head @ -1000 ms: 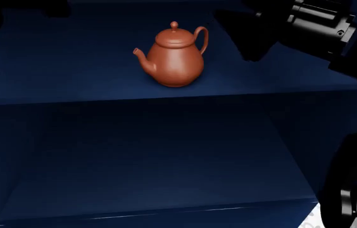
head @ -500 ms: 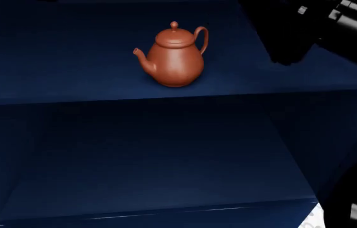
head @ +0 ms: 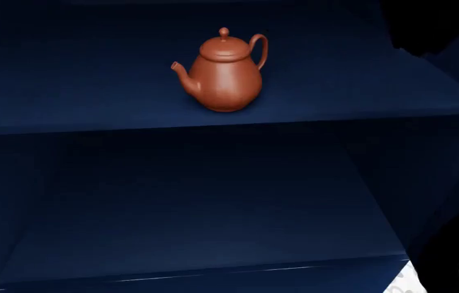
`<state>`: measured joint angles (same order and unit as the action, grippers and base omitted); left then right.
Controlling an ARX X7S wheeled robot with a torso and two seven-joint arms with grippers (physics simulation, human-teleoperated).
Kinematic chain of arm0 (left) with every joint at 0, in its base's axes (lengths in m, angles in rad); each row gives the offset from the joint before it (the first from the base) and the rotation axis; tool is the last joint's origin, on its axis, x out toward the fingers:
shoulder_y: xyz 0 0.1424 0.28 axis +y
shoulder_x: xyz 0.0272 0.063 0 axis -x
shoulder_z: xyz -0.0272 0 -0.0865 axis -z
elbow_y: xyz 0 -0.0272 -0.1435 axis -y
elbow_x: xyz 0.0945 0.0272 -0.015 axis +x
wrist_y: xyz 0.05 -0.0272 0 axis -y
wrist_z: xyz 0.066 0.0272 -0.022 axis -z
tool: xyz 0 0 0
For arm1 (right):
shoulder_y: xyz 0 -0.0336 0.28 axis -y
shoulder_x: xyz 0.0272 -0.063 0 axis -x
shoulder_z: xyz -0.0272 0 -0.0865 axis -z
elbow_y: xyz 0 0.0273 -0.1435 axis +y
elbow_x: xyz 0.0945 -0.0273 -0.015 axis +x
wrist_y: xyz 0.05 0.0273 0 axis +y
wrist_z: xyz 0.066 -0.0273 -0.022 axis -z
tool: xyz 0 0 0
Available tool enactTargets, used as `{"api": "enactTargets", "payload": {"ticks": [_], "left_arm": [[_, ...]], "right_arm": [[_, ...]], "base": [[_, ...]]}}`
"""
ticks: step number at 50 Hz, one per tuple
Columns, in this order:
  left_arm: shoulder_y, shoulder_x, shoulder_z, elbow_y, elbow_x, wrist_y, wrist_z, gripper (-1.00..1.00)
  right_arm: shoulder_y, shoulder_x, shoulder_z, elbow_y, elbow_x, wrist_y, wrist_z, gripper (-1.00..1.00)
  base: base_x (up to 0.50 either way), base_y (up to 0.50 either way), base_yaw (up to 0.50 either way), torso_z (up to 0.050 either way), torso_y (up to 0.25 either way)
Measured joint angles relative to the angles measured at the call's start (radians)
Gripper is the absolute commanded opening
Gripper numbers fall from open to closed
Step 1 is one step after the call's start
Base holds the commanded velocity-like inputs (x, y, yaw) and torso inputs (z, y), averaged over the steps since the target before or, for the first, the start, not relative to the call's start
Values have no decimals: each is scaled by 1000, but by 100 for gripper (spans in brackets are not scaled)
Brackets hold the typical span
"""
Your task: Pick the teapot from the counter and place it in the cabinet.
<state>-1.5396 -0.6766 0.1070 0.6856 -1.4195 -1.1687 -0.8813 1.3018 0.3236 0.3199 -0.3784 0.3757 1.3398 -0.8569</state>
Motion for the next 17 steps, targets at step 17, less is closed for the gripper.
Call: {"api": "enactTargets", "payload": {"ticks": [17], "left_arm": [[-88, -32, -12, 18, -73, -17, -63, 100]], "right_arm": [[-31, -5, 65, -99, 26, -23, 5, 100]], "base": [[0, 0, 0, 0, 0]]}}
